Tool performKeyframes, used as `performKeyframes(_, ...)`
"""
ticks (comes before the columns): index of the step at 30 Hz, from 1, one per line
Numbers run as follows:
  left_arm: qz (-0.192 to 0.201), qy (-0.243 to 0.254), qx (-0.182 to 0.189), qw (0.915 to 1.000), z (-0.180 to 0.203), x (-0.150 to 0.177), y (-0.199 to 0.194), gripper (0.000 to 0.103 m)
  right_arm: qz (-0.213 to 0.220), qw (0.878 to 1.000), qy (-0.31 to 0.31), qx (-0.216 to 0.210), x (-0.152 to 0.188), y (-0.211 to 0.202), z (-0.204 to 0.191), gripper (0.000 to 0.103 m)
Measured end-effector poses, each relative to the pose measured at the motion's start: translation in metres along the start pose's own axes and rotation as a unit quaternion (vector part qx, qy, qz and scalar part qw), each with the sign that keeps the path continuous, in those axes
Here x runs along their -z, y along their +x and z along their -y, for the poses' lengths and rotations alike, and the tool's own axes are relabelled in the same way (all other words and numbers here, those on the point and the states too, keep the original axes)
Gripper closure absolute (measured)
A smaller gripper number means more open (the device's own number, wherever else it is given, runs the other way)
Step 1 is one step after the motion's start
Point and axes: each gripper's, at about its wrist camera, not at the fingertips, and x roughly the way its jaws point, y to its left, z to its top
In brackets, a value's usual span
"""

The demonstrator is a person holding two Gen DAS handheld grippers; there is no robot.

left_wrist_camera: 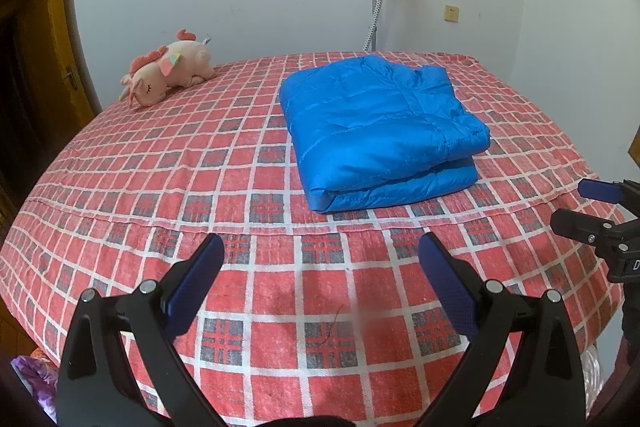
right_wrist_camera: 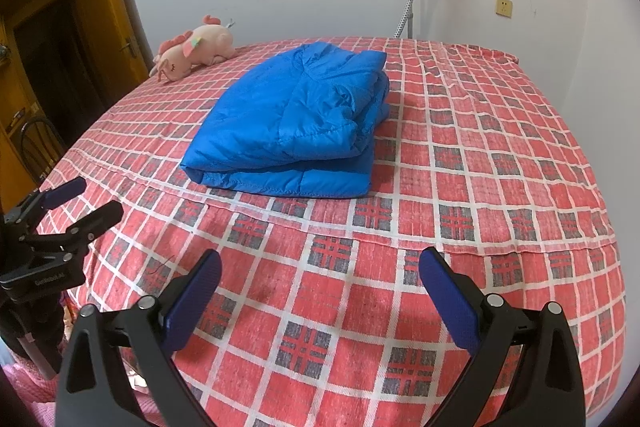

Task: Fold large clothes

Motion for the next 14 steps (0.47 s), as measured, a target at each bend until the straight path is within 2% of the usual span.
performKeyframes(14,0.000,-0.005,-0.008,1.0000,-0.006,0.000,0.003,0.006,-0.007,1.000,0.003,-0.001,0.000,0.013,0.006,0.004)
